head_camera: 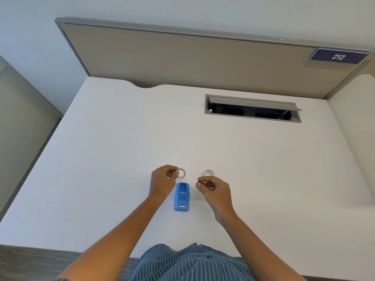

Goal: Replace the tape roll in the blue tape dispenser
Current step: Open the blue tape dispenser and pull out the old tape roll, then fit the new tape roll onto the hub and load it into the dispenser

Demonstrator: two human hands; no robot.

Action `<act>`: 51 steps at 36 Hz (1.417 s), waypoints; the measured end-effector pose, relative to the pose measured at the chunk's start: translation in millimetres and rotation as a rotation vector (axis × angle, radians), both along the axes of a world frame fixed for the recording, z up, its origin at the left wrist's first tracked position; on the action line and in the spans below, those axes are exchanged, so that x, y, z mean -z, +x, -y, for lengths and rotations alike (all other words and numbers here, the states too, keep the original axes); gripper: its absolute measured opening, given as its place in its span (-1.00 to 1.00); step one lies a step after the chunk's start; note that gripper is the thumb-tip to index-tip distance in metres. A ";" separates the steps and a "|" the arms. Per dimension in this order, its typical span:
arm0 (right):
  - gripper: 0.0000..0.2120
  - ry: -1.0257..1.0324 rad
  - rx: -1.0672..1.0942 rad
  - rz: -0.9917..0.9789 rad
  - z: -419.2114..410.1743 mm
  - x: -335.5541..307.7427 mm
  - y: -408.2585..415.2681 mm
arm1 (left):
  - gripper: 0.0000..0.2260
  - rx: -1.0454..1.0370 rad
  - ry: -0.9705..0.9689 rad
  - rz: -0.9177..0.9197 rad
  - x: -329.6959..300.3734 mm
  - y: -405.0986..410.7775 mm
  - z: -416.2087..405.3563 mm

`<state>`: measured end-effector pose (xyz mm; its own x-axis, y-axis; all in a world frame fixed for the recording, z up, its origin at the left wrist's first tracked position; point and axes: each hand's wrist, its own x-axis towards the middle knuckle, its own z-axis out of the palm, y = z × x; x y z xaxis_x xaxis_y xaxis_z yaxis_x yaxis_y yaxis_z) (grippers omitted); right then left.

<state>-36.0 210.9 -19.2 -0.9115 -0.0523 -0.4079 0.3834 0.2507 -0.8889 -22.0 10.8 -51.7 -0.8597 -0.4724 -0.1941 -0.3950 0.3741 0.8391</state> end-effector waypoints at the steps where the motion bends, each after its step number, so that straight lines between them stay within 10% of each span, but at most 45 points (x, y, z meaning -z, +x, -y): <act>1: -0.83 0.001 0.004 0.006 -0.6 0.0 -0.6 | -0.88 0.006 -0.025 0.020 1.1 -5.0 0.6; 29: -0.81 -0.039 0.199 0.057 -30.9 3.1 -26.1 | -0.81 0.065 -0.188 0.239 16.4 -44.3 -8.7; 36: -0.81 -0.057 0.306 0.040 -47.2 5.5 -32.8 | -0.64 0.469 -0.212 -0.003 7.6 -47.0 -31.2; 51: -0.74 -0.070 0.366 0.024 -63.7 0.0 -31.9 | -0.28 0.835 -0.434 0.180 7.7 -69.9 -75.4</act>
